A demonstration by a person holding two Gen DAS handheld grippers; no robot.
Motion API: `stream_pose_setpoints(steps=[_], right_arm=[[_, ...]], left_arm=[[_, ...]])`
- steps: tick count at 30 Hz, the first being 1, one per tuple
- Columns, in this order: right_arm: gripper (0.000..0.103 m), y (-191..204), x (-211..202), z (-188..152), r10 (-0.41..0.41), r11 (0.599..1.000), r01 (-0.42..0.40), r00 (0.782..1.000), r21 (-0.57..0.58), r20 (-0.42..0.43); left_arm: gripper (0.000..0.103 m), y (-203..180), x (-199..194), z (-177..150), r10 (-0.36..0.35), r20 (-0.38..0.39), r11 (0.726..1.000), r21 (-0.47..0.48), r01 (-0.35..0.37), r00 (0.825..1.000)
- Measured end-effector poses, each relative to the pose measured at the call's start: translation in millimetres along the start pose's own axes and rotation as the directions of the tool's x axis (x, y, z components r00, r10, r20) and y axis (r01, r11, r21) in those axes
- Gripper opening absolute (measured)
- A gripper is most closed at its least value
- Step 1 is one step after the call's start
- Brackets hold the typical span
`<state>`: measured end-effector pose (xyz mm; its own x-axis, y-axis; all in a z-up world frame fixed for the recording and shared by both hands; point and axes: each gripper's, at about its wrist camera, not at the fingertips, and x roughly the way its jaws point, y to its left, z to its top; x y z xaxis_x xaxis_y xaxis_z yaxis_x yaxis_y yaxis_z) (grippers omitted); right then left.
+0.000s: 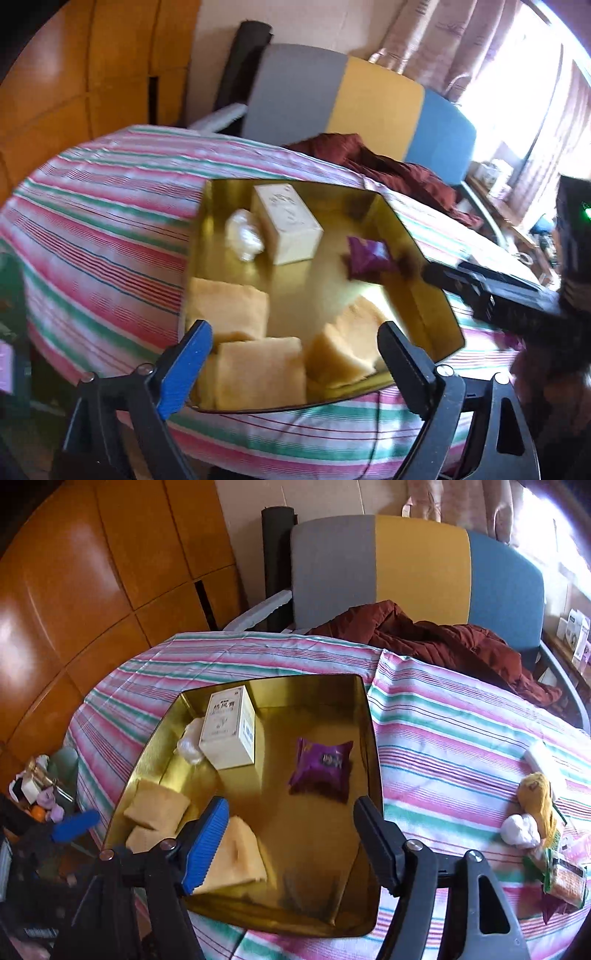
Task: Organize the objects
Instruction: 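Withdraw both open tools from the tray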
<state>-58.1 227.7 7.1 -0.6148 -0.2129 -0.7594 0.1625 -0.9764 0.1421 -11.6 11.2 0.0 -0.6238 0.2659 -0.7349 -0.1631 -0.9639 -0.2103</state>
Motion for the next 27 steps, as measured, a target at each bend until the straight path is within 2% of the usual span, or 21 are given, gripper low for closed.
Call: stream_pose_setpoints(steps=[3,10,21,27], right_arm=[[0.075,4.0,-3.9,-7.6,-0.024,0.999,0.025,1.0,-0.026,0.013],[0.078,10.2,-16.1,-23.8,-0.061,0.996,0.063,0.997,-0.061,0.037],[0.08,-13.8,-27.4,-40.4,-0.108,0.994,0.108,0.994,-0.007,0.031],[0.08,-36.9,-30.0,-48.6,-0.142,0.989,0.142,0.99,0.039,0.013]], left_arm=[[0.103,1.4,-1.5,0.7,0.023,0.004,1.0,0.002,-0.023,1.0],[0.103,-2.9,-7.3,-2.7,0.101,0.024,0.994,0.033,-0.102,0.995],[0.103,-14.7,-12.0,-6.6,0.168,0.077,0.98,0.098,-0.175,0.983],[0.103,-21.6,-10.3,-9.4,0.148,0.08,0.979,0.129,-0.158,0.986]])
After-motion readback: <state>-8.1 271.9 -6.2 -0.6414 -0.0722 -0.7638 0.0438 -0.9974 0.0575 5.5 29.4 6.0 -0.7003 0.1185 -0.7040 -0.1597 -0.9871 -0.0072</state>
